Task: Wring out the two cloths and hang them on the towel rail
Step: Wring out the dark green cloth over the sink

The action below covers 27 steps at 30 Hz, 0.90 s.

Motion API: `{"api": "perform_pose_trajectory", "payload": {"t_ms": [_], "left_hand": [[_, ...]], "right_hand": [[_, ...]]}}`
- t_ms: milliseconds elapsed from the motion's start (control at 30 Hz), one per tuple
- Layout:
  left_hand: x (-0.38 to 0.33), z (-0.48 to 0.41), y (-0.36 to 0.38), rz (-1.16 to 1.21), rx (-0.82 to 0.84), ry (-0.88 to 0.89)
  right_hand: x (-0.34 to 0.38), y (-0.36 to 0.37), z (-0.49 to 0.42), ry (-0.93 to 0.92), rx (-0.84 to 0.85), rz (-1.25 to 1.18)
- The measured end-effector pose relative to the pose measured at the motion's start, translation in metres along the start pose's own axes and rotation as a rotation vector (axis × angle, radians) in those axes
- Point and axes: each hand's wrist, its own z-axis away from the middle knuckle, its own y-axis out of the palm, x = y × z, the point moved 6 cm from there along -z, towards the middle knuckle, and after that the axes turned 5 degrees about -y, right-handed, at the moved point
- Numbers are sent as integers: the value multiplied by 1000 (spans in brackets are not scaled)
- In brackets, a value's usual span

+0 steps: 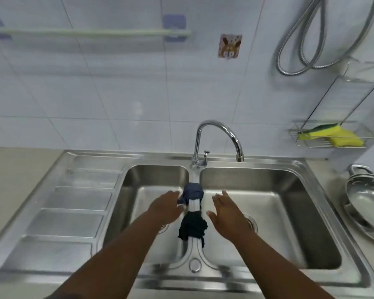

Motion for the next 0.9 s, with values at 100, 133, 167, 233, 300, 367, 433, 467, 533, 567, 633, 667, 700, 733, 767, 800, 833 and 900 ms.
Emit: {"api": "perform_pose_trajectory", "payload": {"t_ms": [100,133,167,233,300,367,433,467,533,567,633,667,700,733,767,800,833,900], "left_hand": [[-3,10,37,-8,119,37],[-5,14,49,-5,148,68],[-7,16,60,11,175,97],[-10,20,77,35,211,151],[-12,23,87,51,212,174],[-13,21,89,99,166,143],[-12,18,86,108,124,99],[-13,17,86,89,114,95],[-12,16,87,51,116,87],[-12,16,88,36,118,85],[-13,17,85,12,98,89],[-14,18,80,-9,74,89],[-16,18,74,-34,46,89],[-20,19,69,-46,25,94],[-25,18,63,-45,11,106],[-31,17,58,-35,7,119],[-38,16,53,-22,6,133],[-55,12,46,-3,27,143]], "right_hand": [[-8,41,13,54,215,-45],[-7,49,18,65,274,-69],[-7,58,21,66,305,-103],[-2,66,24,61,344,-214],[3,70,23,54,383,-285],[6,75,21,72,393,-281],[7,77,18,102,385,-265],[7,79,17,111,381,-255],[8,79,14,119,377,-223],[7,79,13,122,371,-221],[7,78,11,119,345,-226],[7,77,11,111,335,-220],[7,76,11,100,331,-212],[6,75,11,87,326,-206],[5,73,10,72,318,-198],[4,70,10,59,308,-195],[1,66,9,48,290,-201],[-5,55,8,32,240,-236]]}}
